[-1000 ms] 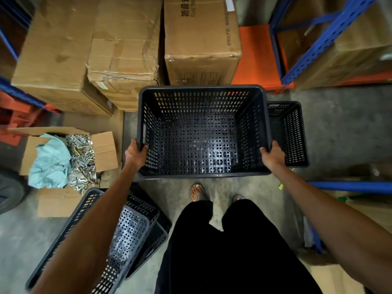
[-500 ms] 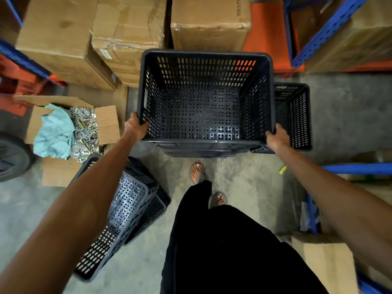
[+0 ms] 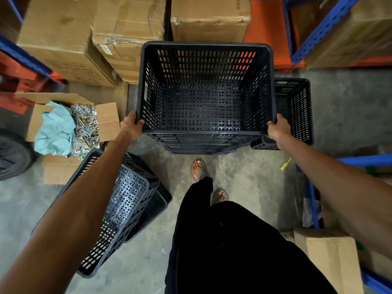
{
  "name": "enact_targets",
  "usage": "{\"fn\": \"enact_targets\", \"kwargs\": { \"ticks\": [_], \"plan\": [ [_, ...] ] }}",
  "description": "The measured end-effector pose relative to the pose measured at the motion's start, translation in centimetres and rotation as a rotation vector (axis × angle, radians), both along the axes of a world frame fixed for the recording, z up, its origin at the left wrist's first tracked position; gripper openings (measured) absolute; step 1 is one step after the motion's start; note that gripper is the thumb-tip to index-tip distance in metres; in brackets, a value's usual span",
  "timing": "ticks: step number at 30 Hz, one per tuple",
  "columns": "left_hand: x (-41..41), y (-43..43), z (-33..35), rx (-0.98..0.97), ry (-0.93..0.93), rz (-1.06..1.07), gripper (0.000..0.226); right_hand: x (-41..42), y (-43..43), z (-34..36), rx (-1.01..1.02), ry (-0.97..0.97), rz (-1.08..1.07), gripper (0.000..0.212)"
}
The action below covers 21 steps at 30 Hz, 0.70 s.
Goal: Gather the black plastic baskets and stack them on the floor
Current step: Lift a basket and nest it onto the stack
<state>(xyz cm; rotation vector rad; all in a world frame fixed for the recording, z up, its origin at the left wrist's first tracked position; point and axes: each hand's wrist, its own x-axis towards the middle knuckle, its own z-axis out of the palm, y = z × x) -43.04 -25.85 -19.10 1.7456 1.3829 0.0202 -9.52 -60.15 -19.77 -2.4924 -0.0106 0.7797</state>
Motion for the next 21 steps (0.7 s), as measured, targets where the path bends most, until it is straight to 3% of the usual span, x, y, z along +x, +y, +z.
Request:
{"fn": "enact_targets", "kwargs": {
  "ticks": [7,12,17,21],
  "plan": [
    [0.6,-0.2,-0.6,0.049,-0.005,0.007,0.035,0.9,0.6,0.0,0.032,0.032,-0.045,0.056],
    [0.1,-0.7,-0.9,0.080,-0.032,-0.003,0.038,-0.3,0.4,0.1,-0.057,-0.062,0.001,0.053],
    [-1.0,-0.3,-1.2,-0.060,-0.072,0.054,0.053,-1.8,-0.2,0.0,-0.052,-0.077,0.009,0.050],
    [-1.0,-0.5,-1.3,-0.057,-0.077,0.071,0.051,-2.6,-0.5,0.3,-0.010,-0.072,-0.020,0.049]
  ]
}}
